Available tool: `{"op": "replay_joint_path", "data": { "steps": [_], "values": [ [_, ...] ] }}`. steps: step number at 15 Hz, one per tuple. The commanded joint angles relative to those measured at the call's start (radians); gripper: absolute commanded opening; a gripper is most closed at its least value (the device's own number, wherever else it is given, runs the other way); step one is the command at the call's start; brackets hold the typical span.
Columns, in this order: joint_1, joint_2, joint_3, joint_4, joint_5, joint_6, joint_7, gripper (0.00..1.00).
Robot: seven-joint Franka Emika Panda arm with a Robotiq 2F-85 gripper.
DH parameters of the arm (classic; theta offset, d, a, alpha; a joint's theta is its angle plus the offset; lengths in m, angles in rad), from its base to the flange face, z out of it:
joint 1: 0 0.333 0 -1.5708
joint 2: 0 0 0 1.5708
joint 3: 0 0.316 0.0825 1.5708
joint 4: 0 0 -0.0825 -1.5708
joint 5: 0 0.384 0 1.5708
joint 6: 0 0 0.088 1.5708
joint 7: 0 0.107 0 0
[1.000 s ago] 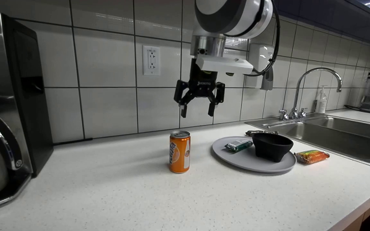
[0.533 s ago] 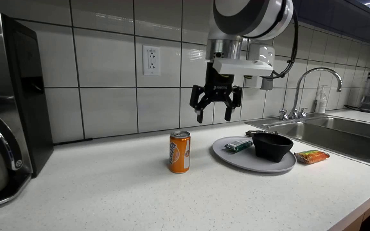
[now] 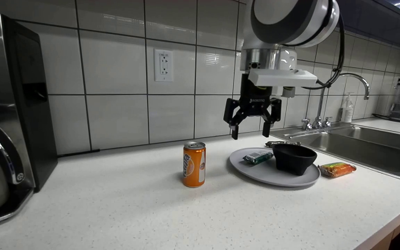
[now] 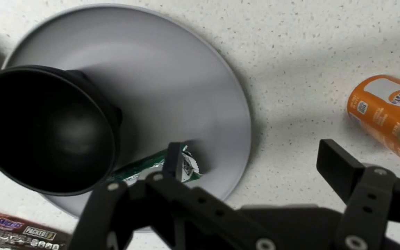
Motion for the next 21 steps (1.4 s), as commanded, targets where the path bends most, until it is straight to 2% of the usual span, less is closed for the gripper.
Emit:
{"op": "replay_joint_path", "data": {
  "steps": [1,10,21],
  "values": [
    [-0.032,-0.05,-0.001,-0.065,-0.038,0.019,0.037,1.0],
    [-0.084,-0.044,-0.036,-0.092,-0.063,0.042,0.026,1.0],
    [-0.114,-0.005,-0.06,-0.089,-0.048,0.069,0.005,1.0]
  ]
}}
